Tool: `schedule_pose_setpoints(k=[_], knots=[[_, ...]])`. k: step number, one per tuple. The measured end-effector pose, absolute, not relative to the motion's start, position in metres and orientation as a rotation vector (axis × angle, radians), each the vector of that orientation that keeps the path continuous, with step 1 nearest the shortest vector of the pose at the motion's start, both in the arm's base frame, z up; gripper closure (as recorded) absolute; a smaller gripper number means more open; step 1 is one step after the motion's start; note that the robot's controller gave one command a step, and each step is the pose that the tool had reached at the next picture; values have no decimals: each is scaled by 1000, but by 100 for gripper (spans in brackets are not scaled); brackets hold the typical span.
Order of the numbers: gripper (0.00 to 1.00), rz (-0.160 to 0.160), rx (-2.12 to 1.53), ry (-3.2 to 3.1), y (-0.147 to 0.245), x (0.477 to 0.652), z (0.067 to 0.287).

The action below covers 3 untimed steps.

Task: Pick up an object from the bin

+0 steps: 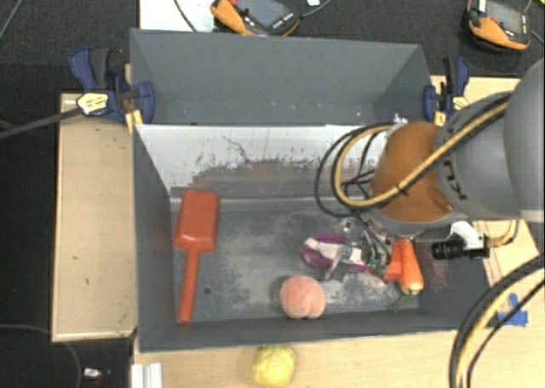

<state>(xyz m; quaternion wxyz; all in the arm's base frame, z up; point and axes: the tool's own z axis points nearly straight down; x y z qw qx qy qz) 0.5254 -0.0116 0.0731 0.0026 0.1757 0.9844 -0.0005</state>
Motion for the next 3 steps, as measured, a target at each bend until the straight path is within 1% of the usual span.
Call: schedule_pose_setpoints(k=[1, 2, 3], knots=[[100, -2, 548, 3095, -12, 524, 109], [100, -1, 546, 3089, -12, 525, 133], [100, 0, 541, 3088, -12, 526, 143]])
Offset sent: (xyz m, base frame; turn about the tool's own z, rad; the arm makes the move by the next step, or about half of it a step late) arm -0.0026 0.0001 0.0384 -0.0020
